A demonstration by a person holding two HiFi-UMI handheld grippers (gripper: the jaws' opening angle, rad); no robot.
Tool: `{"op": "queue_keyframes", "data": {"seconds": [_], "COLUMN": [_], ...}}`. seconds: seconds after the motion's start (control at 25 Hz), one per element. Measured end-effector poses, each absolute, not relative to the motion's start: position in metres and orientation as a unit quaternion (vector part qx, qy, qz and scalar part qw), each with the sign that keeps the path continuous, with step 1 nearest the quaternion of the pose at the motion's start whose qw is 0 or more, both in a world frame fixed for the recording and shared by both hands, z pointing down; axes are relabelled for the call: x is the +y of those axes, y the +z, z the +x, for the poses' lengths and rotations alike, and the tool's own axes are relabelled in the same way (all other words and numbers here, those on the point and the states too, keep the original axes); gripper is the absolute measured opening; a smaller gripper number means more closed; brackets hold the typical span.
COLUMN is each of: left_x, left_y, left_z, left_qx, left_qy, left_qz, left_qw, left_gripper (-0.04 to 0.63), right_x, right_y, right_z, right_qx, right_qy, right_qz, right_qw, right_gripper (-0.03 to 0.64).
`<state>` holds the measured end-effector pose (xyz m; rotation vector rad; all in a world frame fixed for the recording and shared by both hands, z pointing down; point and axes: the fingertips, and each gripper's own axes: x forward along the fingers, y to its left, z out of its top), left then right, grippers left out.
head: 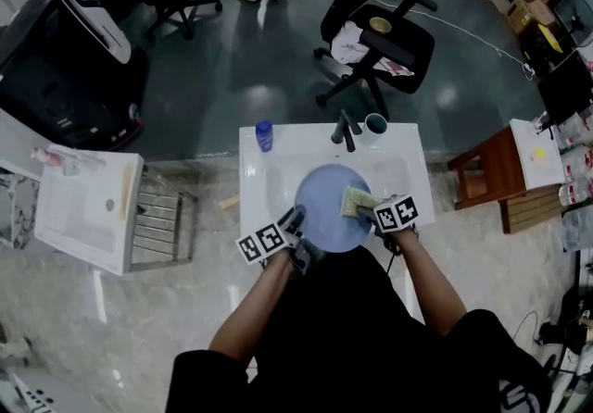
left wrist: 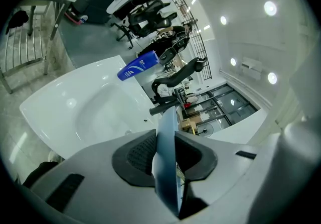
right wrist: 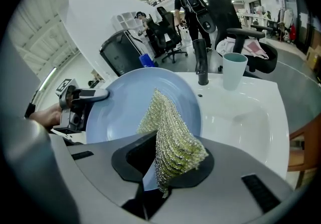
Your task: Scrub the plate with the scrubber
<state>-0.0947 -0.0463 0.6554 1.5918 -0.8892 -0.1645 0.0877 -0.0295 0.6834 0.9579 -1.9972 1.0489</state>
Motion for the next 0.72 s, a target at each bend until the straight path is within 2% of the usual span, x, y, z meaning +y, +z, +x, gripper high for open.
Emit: {"op": "queue_keyframes", "data": {"seconds": [0.2, 0.4, 0.72], "left_x": [-0.049, -0.058, -0.061], "left_y": [0.664, 0.671, 0.696], "left_z": [-0.082, -0.065, -0.05], "left_qx": [-0.393, -0.412, -0.444], "left_qy": [-0.063, -0.054, -0.02], "left_qz": [0.685, 0.678, 0.648], "left_qw": [0.61, 0.607, 0.619], "left_gripper": [0.081, 0.08, 0.081], "right_x": [-0.027, -0.029, -0.023], "right_y": [0.692, 0.683, 0.669], "right_z": [0.107, 0.121, 0.132], "right_qx": [-0.762, -0.776, -0.813], "right_qy": [0.415, 0.439, 0.397], "right_qz": [0.377, 0.366, 0.36], "right_qw": [0.325, 0.266, 0.229], "right_gripper": [0.063, 0.063, 0.063]}}
